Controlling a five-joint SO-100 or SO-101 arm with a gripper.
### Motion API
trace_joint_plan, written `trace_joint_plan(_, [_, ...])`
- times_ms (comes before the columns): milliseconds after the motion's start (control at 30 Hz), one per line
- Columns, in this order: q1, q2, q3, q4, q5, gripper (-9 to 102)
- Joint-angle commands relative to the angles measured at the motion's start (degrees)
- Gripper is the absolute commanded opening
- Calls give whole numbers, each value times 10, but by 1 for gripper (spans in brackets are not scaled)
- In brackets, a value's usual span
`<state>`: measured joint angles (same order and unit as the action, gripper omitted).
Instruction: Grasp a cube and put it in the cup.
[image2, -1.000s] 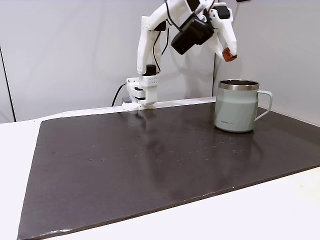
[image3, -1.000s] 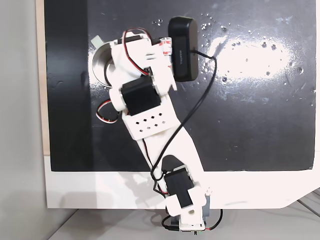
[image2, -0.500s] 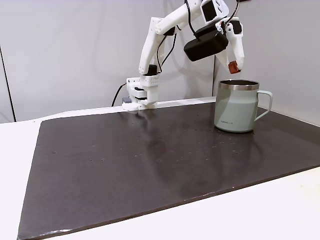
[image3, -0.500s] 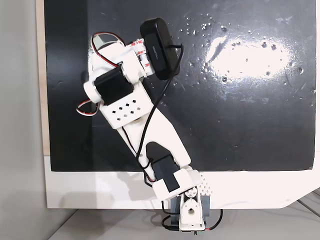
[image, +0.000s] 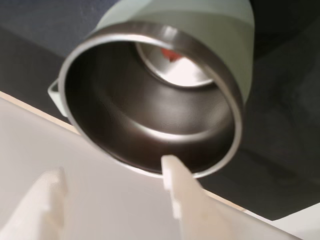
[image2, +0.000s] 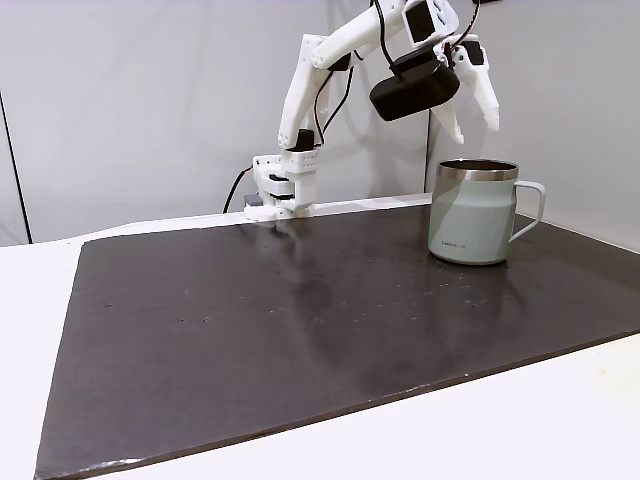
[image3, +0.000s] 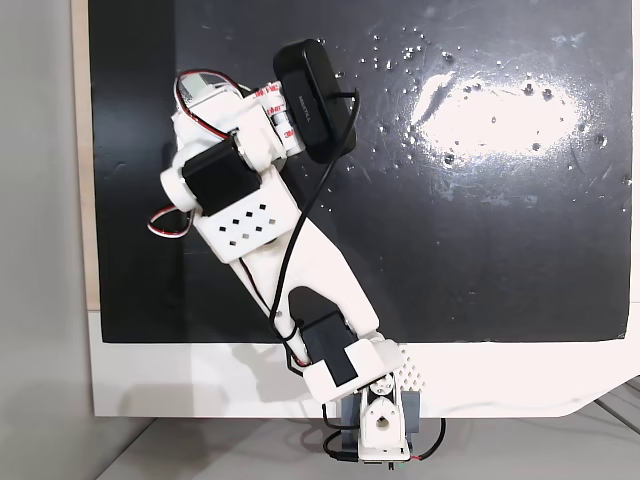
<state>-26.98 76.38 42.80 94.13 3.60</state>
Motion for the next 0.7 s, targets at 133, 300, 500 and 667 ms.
trace_joint_plan(133, [18,34,-11,-4,4,24])
trace_joint_plan(300, [10,33,-12,-4,4,23])
trace_joint_plan(500, [8,33,-14,-4,4,23])
trace_joint_plan(667, [10,32,-11,-4,4,22])
